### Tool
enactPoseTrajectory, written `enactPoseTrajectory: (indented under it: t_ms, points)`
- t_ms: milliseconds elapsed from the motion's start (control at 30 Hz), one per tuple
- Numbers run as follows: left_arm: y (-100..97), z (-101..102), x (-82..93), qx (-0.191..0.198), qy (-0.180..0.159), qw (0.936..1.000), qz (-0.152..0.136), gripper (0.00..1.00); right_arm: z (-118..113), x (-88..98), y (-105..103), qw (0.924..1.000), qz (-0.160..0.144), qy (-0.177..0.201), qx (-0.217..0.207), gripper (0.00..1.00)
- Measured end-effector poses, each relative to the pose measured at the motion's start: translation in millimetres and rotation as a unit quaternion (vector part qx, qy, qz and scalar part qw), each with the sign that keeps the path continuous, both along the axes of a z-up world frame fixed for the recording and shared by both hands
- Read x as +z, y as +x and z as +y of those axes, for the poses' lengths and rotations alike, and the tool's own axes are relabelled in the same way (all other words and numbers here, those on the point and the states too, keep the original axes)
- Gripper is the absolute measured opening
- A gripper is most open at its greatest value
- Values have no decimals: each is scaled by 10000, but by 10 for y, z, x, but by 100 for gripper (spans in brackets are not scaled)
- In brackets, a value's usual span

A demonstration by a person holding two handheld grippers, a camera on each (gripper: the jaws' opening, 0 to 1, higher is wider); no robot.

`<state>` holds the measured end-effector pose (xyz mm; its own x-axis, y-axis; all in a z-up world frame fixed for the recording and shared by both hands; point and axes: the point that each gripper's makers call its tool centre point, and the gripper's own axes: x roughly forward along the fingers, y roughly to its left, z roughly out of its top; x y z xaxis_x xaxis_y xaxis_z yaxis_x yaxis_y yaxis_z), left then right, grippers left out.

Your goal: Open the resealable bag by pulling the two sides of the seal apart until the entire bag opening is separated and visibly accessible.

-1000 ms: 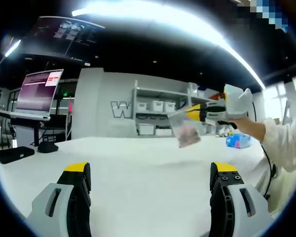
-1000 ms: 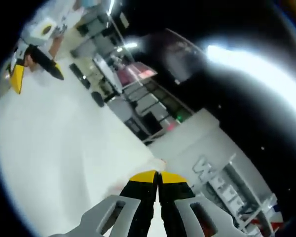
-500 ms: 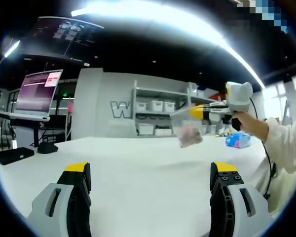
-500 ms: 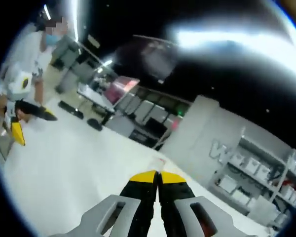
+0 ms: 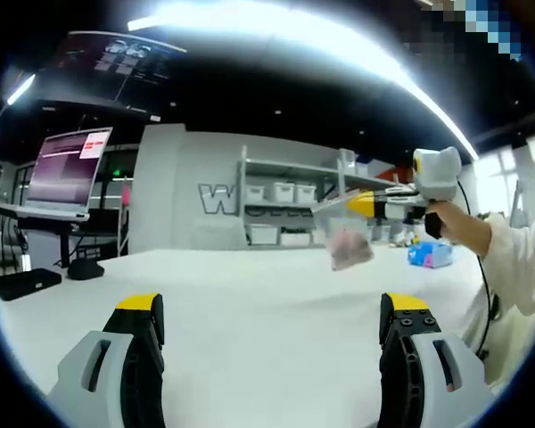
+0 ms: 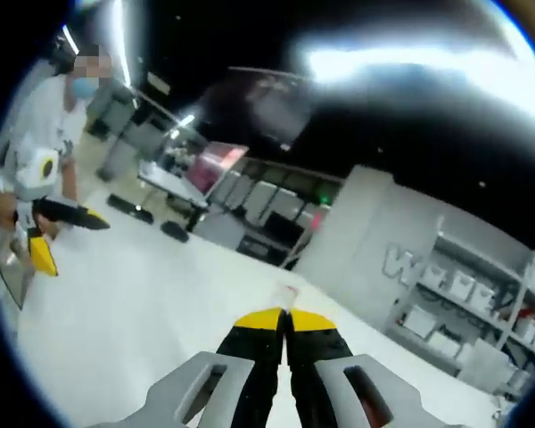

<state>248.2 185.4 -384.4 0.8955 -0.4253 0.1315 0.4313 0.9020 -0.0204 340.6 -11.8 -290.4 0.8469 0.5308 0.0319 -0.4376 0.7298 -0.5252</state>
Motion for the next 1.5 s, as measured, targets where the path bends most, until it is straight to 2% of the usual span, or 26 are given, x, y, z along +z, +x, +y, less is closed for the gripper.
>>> enactPoseTrajectory:
  t_ms: [1000, 1300, 1500]
  points:
    - [-7, 16, 13, 9, 9, 10000, -6, 100, 118, -53, -383, 9997, 89, 97, 211, 0]
    - [-1, 17, -11, 6, 22, 10000, 23, 100, 161, -238, -516, 9991, 269, 56, 318, 0]
    - [0, 24, -15, 16, 21, 10000, 25, 100, 164, -268, -588, 9987, 327, 88, 370, 0]
